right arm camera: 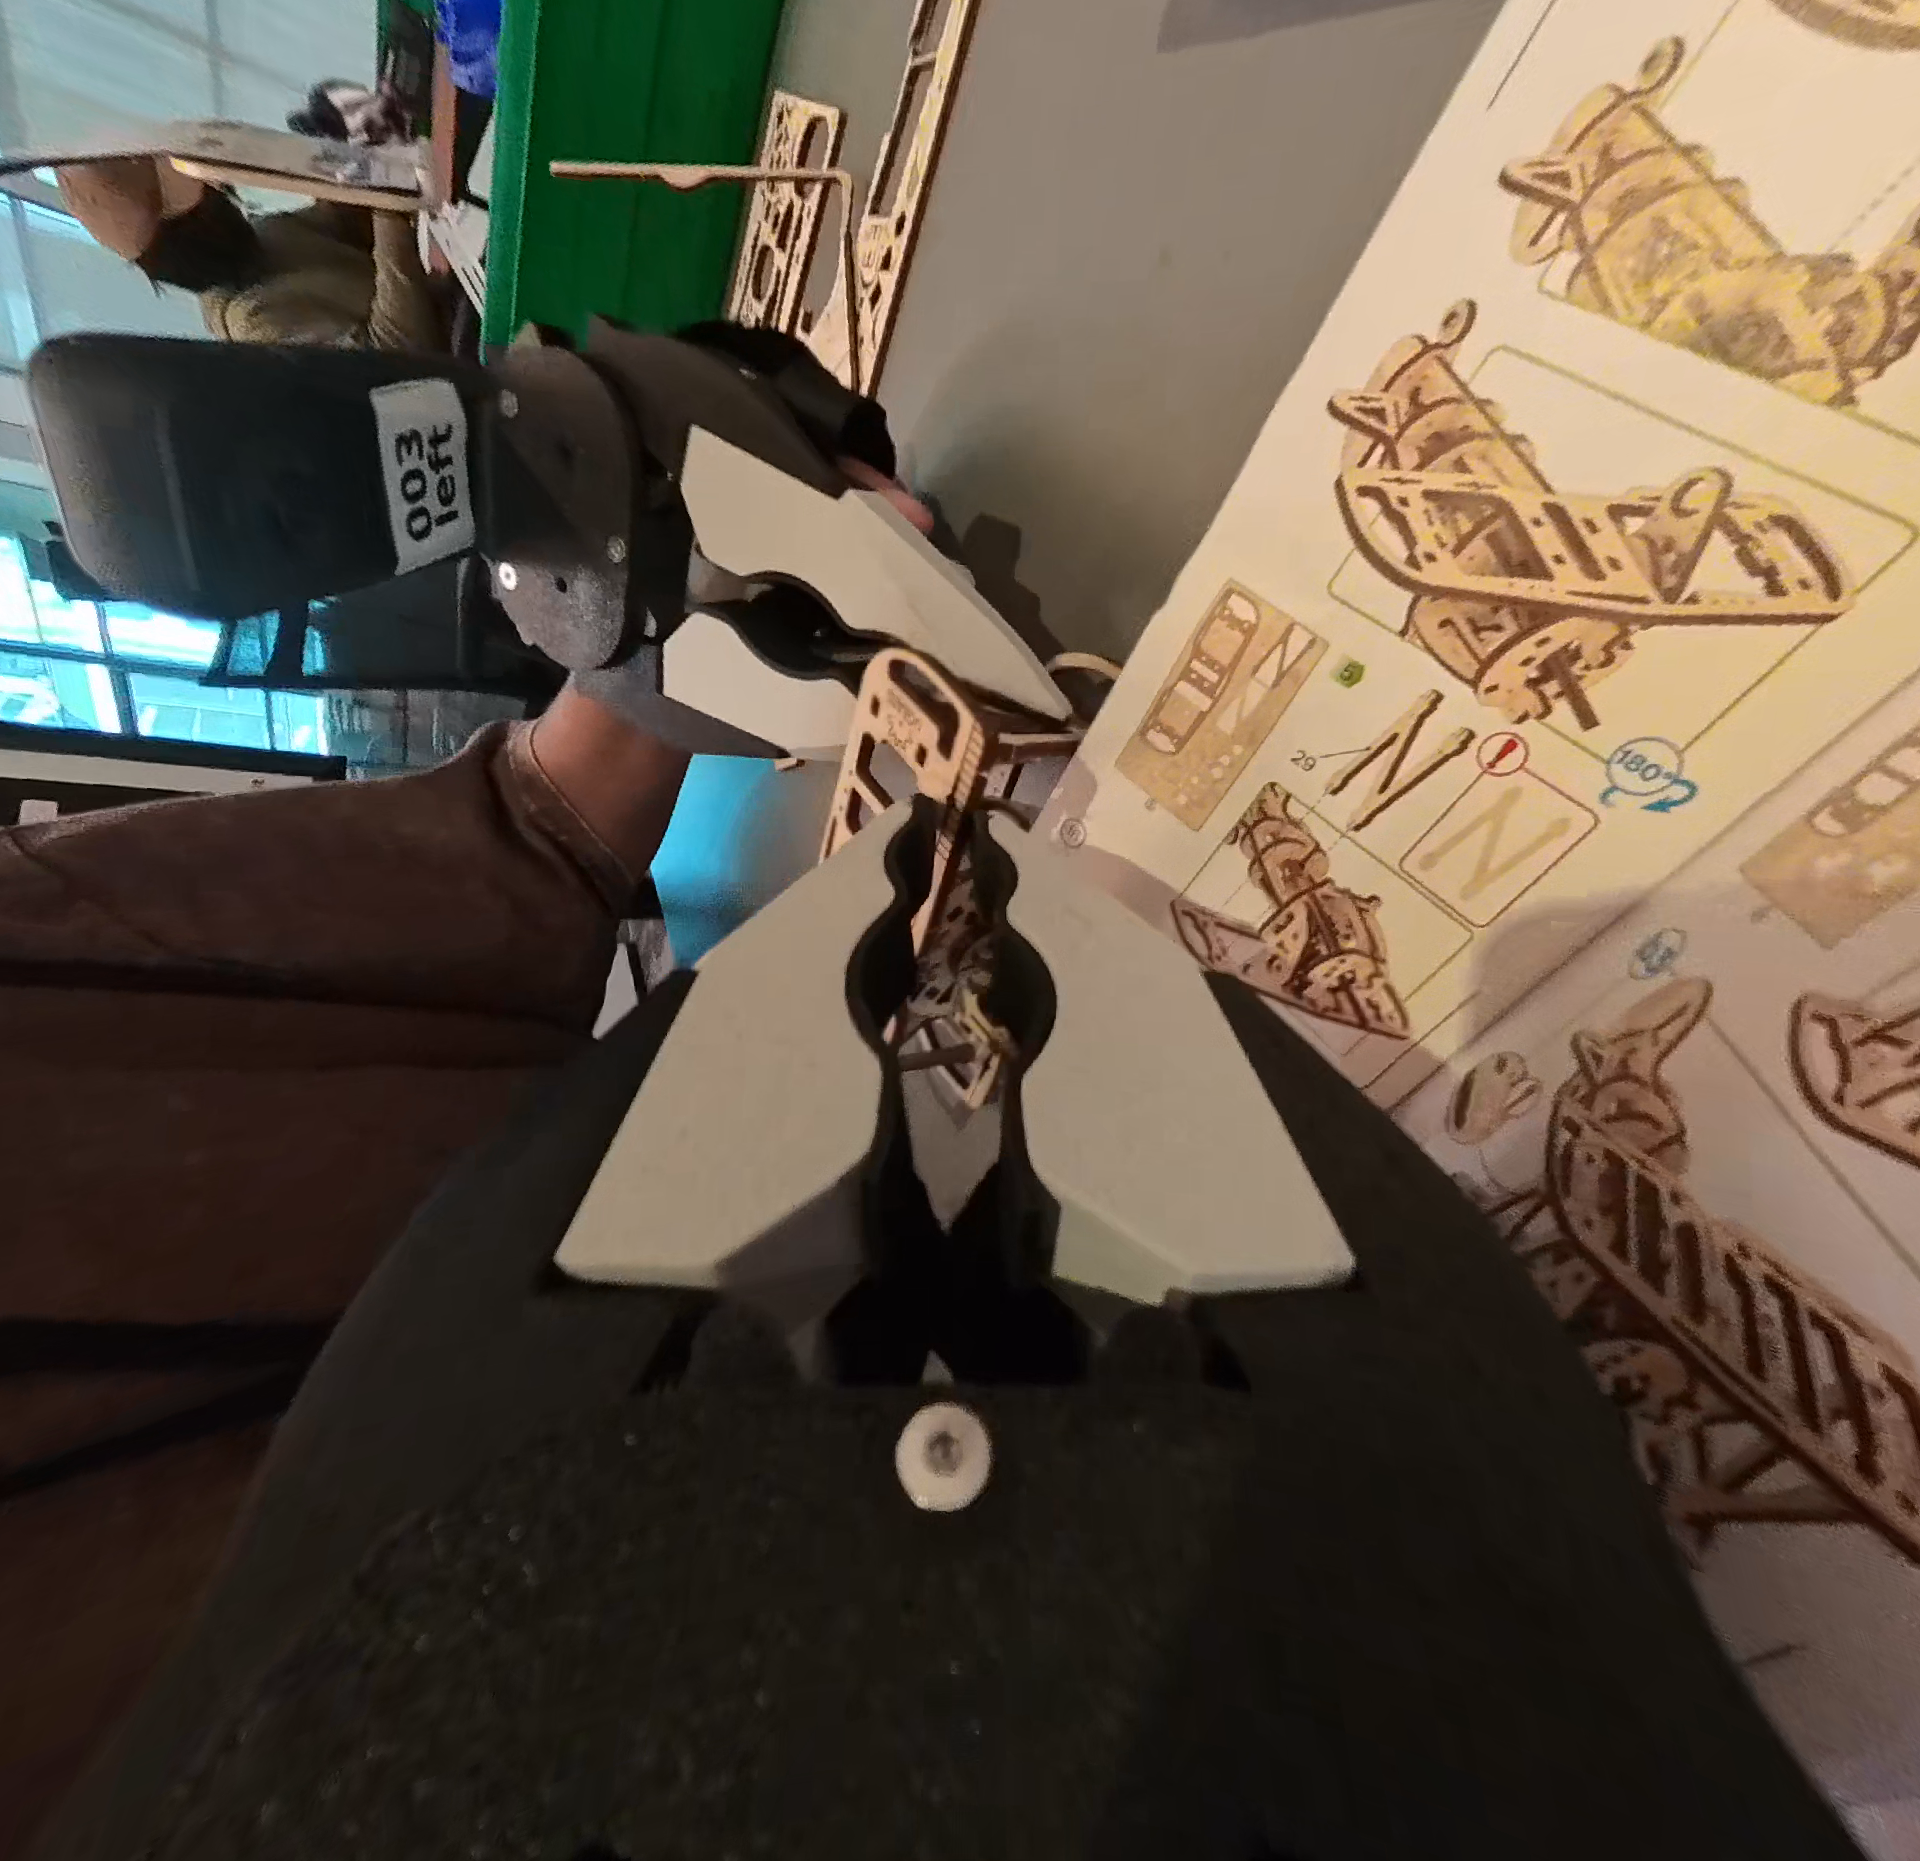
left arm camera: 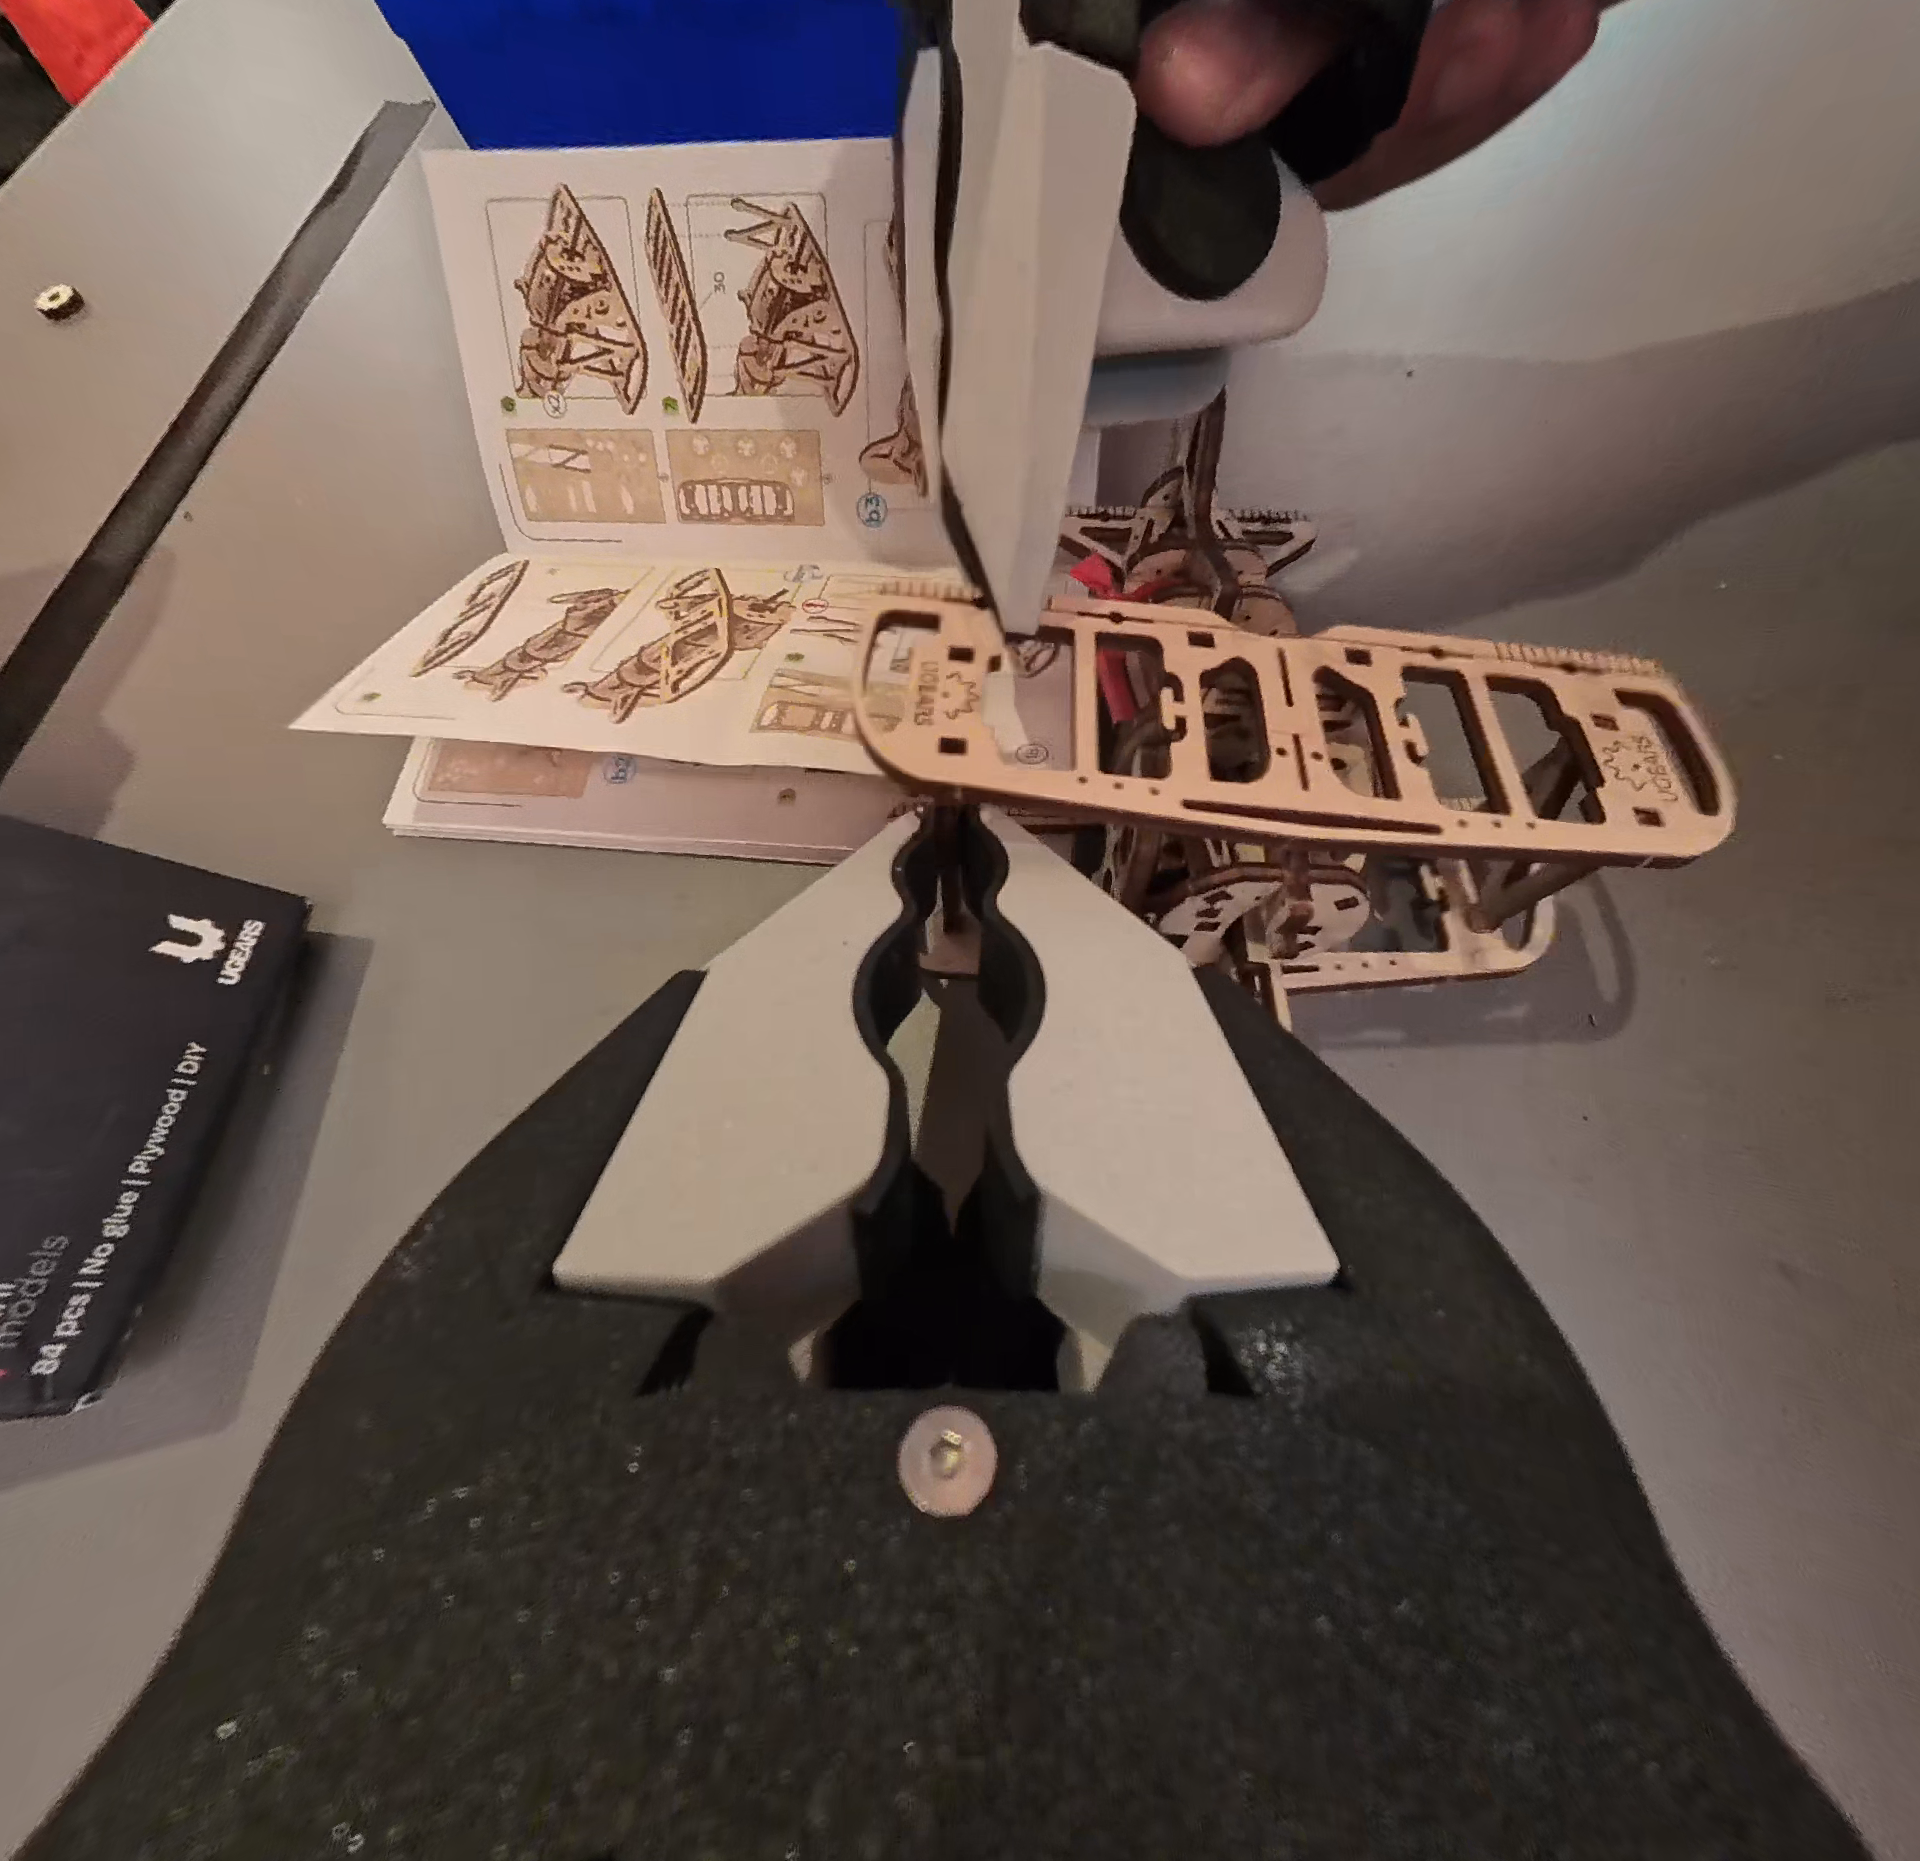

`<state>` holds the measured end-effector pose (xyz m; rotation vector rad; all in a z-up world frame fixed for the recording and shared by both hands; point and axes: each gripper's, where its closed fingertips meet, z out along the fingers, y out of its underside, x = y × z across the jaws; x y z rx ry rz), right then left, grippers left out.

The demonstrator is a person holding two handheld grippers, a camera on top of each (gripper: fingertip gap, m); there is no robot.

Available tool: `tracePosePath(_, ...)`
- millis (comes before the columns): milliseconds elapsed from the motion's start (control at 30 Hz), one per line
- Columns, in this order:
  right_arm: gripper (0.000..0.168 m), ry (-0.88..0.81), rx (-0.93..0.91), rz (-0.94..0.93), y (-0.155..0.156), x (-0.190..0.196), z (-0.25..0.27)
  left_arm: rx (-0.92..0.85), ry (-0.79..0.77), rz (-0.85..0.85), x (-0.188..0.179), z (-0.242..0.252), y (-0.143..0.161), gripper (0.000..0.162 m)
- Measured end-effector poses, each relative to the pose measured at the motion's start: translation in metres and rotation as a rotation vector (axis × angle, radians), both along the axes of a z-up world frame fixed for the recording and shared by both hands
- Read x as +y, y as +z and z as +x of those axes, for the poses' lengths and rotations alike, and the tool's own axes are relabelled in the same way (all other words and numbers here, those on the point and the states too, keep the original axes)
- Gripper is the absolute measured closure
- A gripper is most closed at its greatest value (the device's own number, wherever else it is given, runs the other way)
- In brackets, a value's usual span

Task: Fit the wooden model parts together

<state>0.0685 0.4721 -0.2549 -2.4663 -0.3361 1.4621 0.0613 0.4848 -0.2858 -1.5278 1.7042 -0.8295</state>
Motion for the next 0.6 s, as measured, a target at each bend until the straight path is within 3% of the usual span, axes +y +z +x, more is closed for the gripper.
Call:
tracePosePath(33,0.163,0.011,-0.011,0.0,0.0003,-0.0009,-0.0002,-0.009,0.0,-0.015,-0.0008,-0.0001,0.0007,0.162)
tracePosePath(600,0.162,0.048,-0.127,-0.016,-0.002,-0.0002,0.0014,-0.016,0.01,-0.056,-0.001,-0.0024,0.0,0.162)
